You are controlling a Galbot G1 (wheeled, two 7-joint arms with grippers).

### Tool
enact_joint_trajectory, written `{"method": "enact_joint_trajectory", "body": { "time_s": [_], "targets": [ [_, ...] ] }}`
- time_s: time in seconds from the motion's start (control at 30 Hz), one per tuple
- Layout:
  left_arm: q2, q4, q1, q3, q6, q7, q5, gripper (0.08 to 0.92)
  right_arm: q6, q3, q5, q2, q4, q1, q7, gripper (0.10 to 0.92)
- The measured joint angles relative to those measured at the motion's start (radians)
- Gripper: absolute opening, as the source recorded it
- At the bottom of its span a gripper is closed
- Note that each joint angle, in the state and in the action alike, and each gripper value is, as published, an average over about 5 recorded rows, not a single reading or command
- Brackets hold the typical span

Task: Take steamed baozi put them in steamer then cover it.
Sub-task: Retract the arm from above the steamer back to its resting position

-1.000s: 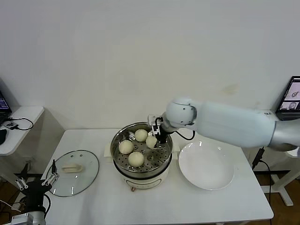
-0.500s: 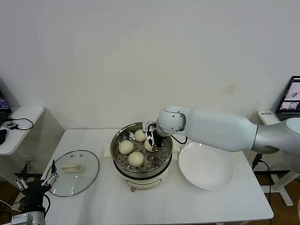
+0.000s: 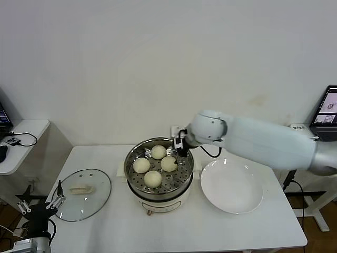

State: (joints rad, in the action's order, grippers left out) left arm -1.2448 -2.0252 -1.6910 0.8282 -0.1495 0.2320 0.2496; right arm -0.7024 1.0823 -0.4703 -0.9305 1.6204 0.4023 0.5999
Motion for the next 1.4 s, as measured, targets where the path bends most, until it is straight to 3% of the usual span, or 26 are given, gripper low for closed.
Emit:
{"method": "enact_joint_trajectory", "body": {
  "time_s": [0.3, 0.5, 0.73, 1.0, 1.4],
  "targets": [
    [0.017, 0.015, 0.014, -0.016, 0.02, 0.023, -0.007, 0.823, 0.156, -0.336, -0.024, 0.248, 0.186, -0.334, -0.291, 0.823],
    [0.028, 0.039, 0.035, -0.029, 0.033, 0.023, -0.053, 0.823, 0.36, -0.728, 0.061, 0.294, 0.248, -0.729, -0.407, 0.823],
    [0.051, 0.099, 0.063, -0.034, 0.029, 0.01, -0.225, 0.823, 0.608, -1.178, 0.177, 0.155, 0.254, -1.189, -0.453, 0.823],
    [0.095, 0.193, 0.074, -0.021, 0.004, 0.001, -0.622, 0.823, 0.819, -1.554, 0.265, -0.062, 0.214, -1.611, -0.465, 0.823],
    [0.143, 0.323, 0.088, -0.043, -0.007, -0.029, -1.227, 0.823, 0.996, -1.799, 0.352, -0.234, 0.161, -1.854, -0.498, 0.823]
  ]
}}
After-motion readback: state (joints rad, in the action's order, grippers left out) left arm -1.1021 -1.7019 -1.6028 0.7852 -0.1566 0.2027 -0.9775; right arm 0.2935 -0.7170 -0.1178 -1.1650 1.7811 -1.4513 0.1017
